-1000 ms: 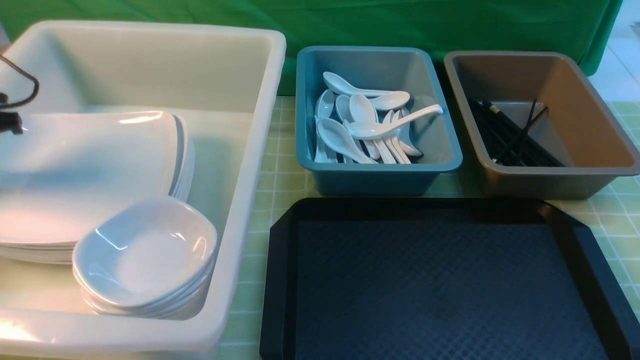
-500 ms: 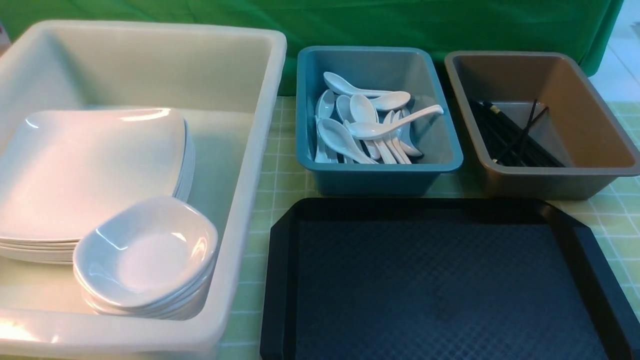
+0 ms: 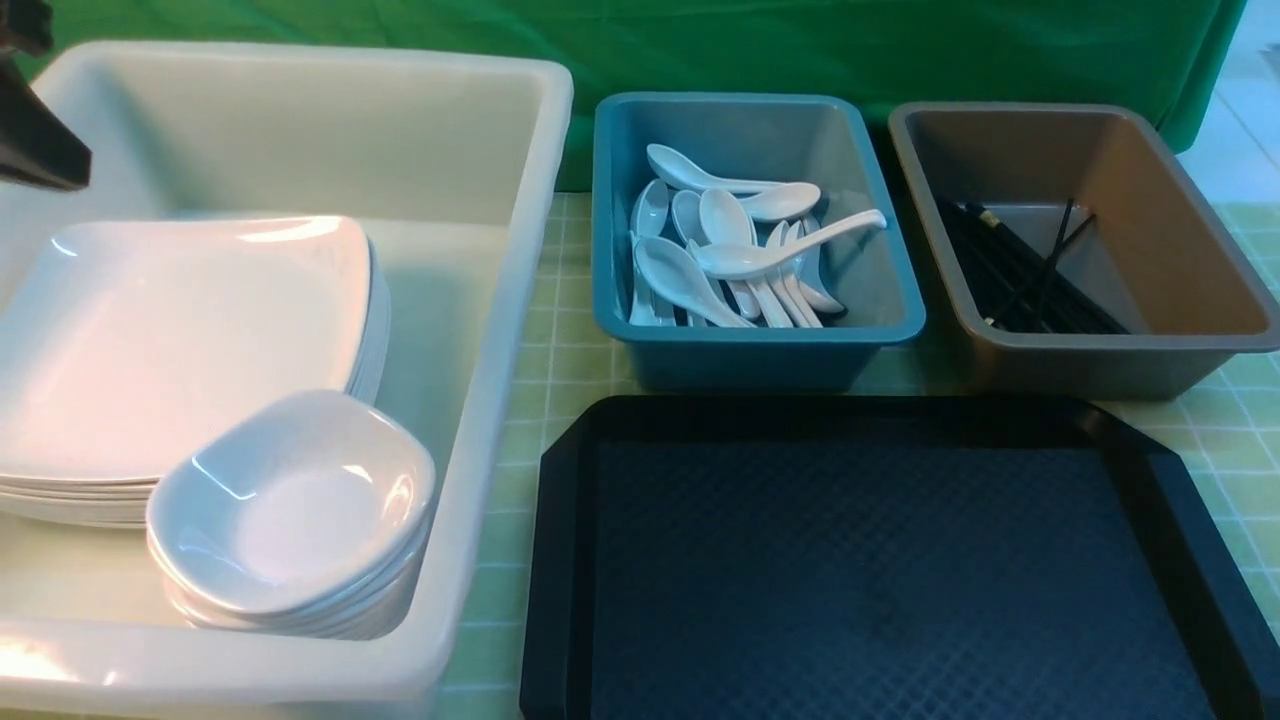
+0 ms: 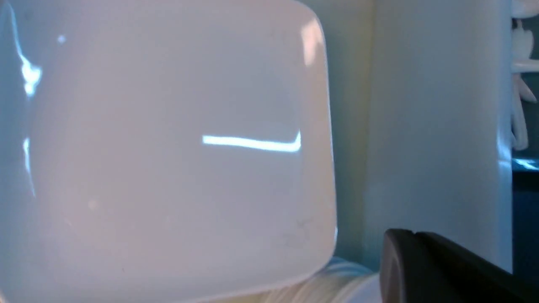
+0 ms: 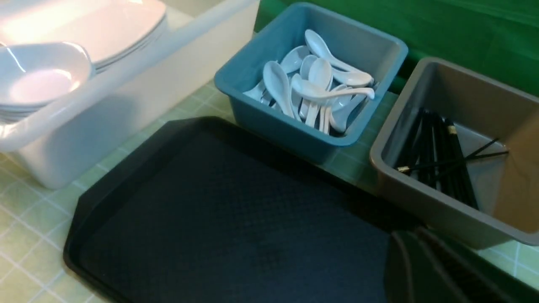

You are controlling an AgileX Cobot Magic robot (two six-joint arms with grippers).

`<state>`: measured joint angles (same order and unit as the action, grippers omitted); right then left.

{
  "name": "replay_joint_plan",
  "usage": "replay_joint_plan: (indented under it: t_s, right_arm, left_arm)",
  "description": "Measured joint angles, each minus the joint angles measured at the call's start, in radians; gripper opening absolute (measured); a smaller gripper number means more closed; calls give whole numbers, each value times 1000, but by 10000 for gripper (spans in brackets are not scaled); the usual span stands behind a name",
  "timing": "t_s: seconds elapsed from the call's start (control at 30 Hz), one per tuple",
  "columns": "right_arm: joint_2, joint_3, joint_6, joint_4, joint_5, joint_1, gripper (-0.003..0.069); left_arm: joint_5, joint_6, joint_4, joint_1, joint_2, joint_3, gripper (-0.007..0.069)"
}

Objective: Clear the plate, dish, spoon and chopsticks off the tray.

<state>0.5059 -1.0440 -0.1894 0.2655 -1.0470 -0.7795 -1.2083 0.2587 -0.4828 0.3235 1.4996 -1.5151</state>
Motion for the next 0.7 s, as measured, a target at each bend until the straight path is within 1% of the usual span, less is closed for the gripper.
replay_joint_plan:
  t_s: [0.1,0.13,0.17,0.23,0.27,0.33,0.53,0.7]
  right_arm:
    - [0,3,0,1,65,0,10]
    - [0,12,0,2,102,0,11]
    - [0,13,0,2,114,0,11]
    - [0,38,0,2,175,0,14]
    - [0,40,0,2,179,0,15]
    - [0,59,-2,2,208,0,18]
    - [0,98,-3,3,205,0,27]
    - [0,102,-3,3,164,0,31]
  left_arm:
    - [-4,14,-59,0,-120,142,-1]
    - [-4,30,-97,0,-165,195,-1]
    - [-4,33,-103,0,-172,204,-1]
    - [0,93,-186,0,-266,308,-1]
    - [1,97,-192,0,-273,315,-1]
    - [5,132,-226,0,-355,398,-1]
    - [58,145,-260,0,-560,566,-1]
    - [57,174,-301,0,-645,621,0]
